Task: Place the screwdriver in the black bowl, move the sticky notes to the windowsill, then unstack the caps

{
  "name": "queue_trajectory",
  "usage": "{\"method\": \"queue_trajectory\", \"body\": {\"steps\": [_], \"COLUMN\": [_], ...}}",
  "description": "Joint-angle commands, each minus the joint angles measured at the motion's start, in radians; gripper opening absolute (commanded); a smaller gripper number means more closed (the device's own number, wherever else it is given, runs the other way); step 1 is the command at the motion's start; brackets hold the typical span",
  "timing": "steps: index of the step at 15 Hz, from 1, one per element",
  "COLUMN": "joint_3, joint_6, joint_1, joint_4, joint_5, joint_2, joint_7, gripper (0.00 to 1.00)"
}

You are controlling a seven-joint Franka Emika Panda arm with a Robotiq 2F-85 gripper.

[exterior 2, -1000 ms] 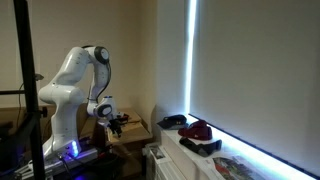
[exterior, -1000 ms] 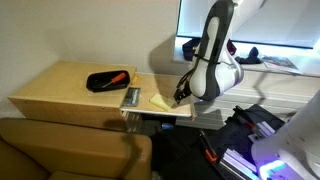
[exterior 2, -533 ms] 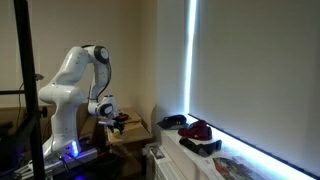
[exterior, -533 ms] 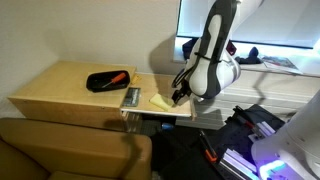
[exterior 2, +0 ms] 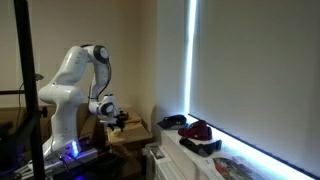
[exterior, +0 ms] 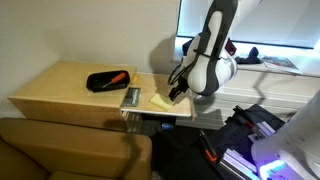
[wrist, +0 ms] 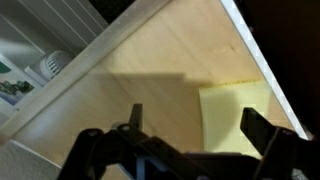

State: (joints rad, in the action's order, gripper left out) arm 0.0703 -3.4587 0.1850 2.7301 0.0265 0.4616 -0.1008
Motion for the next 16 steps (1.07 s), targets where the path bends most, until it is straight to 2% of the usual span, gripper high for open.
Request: {"method": "queue_trajectory", "body": {"steps": [1,4,5,7,8,9,16], "joint_3": [0.012,-0.082,-0.142,-0.213,-0.222,-0.189,-0.226], "joint_6": [0.003,0.022,0.037,0.047,0.057,0.037,0.057], "joint_1": [-0.003,-0.116,-0.184,-0.276,-0.288,-0.231,-0.268], "joint_4": [-0.021,-0.01,-0.004,-0.006,-0.001,-0.007,-0.007], "joint_5": [0.046,0.167,0.236,0.331,0.334,0.288,0.302], "joint_2": [-0.019,-0.011,-0.01,0.012,0.009,0.001,0.005], "joint_7": [-0.093,-0.098,-0.089,-0.091,-0.079,-0.079,-0.066], "gripper": [1.0,1.0,1.0,1.0,1.0,1.0,1.0]}}
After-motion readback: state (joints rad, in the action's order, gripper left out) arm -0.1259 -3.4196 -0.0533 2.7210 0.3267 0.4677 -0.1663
